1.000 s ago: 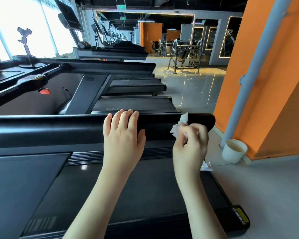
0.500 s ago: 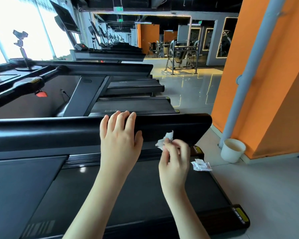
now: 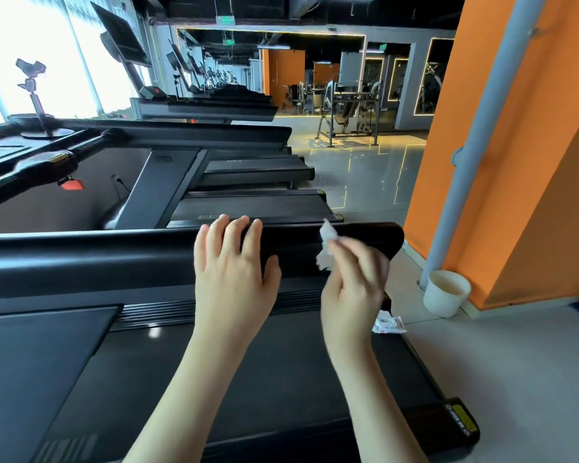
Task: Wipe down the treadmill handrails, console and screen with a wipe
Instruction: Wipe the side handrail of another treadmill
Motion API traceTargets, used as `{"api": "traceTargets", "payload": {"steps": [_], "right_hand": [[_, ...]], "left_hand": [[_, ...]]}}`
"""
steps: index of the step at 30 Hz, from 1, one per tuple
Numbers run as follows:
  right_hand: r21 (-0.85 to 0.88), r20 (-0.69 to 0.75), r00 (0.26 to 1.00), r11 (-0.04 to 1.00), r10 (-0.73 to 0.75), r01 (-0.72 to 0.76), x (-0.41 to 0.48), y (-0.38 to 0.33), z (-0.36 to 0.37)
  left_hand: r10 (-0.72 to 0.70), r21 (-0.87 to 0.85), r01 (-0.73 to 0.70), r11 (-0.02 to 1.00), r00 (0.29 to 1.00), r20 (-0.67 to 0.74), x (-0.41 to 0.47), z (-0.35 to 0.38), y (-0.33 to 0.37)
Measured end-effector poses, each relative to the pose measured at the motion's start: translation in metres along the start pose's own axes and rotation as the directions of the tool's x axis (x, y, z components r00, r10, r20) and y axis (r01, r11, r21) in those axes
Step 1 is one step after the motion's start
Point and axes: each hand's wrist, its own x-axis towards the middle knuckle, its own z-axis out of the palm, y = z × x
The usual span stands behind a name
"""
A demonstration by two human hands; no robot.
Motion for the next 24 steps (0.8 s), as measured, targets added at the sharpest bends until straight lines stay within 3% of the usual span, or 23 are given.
{"api": "traceTargets", "payload": {"steps": [4,10,16,22,24], "right_hand": [[-0.048,-0.063,0.994,0.995,0.088,-0.091,0.019,0.009,0.003],[0.013,0.123,0.988,0.996,-0.091,0.090,0.021,-0.011,0.004],[-0.221,0.073,0.995,0.974,0.065,-0.047,0.061,0.023,0.001],[-0.063,0.101,0.995,0.998,-0.022,0.029,0.030,0.003,-0.005],[-0.065,0.091,0.995,0.998,0.032,-0.026,0.036,0.011,-0.006]], "left_hand": [[0.022,0.017,-0.022,1.000,0.999,0.030,-0.002,0.003,0.006],[0.040,0.016,-0.040,0.999,0.999,0.037,0.003,0.004,0.015],[0.054,0.005,-0.055,0.998,0.998,0.035,0.004,0.007,0.014],[0.052,0.033,-0.052,0.998,0.999,0.002,0.004,0.010,0.018],[0.051,0.035,-0.051,0.998,0.999,-0.013,0.003,0.011,0.018]]}}
